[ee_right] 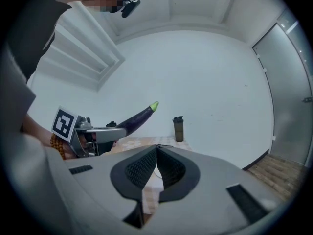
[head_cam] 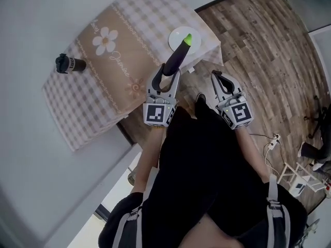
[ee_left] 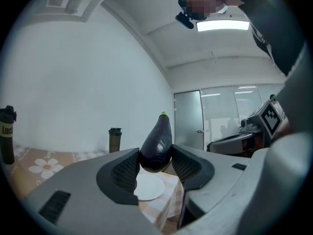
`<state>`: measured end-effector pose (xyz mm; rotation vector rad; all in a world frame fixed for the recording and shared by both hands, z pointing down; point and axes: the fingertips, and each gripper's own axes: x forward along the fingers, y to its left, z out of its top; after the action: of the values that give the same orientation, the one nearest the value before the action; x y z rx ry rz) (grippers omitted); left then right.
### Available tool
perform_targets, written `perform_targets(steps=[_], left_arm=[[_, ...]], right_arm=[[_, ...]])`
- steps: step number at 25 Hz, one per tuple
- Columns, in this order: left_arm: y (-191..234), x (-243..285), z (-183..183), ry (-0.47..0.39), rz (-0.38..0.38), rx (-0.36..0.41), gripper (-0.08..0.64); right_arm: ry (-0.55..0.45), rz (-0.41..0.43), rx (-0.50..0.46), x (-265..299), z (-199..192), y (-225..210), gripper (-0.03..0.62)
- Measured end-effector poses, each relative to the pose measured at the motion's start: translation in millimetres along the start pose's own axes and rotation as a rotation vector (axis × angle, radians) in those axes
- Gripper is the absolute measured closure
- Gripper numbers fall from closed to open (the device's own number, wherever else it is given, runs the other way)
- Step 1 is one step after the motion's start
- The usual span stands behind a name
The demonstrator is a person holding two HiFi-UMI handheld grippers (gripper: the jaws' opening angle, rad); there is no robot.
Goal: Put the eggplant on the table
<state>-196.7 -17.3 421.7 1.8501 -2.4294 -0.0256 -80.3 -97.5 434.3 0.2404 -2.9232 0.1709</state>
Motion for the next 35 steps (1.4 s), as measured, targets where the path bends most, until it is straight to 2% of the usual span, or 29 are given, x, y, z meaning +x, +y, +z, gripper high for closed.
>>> perform_targets(steps=[4,6,8,12,16,21,27,35], left_arm=[[-18,15,-5,0.024,0.033,0.022,0.348],[-13,24,-13,0.05,0.034,0.018,0.348],[-7,33,-25,0.072,0.012,0.011,0.35],[-26,34,-39,0.098,-0.076,0.039,0.35],[-13,51,-42,0.123,-0.173,0.038,0.35],[0,65,-50,0.151,-0.255,0.034,0.351],[3,77,-61,0.172,-0.304,0.026,0.353],[-2,92,-84,0.229,-0.317,-0.004,0.354]], right_arm=[[0.019,-0.029,0.02,-18,-11,-38,0.586],[0.031,-0.06,0.027,-12,-8,-47,0.586],[0.039,-0.098,0.019,-4,-8,-53,0.586],[0.028,-0.167,0.038,-27,-16,-56,0.586],[0.029,-0.242,0.04,-5,-13,-49,0.586],[0.045,-0.32,0.039,3,-15,-39,0.586],[0.063,-0.365,0.034,4,-15,-34,0.586],[0.063,-0.4,0.016,4,-11,-37,0.586]])
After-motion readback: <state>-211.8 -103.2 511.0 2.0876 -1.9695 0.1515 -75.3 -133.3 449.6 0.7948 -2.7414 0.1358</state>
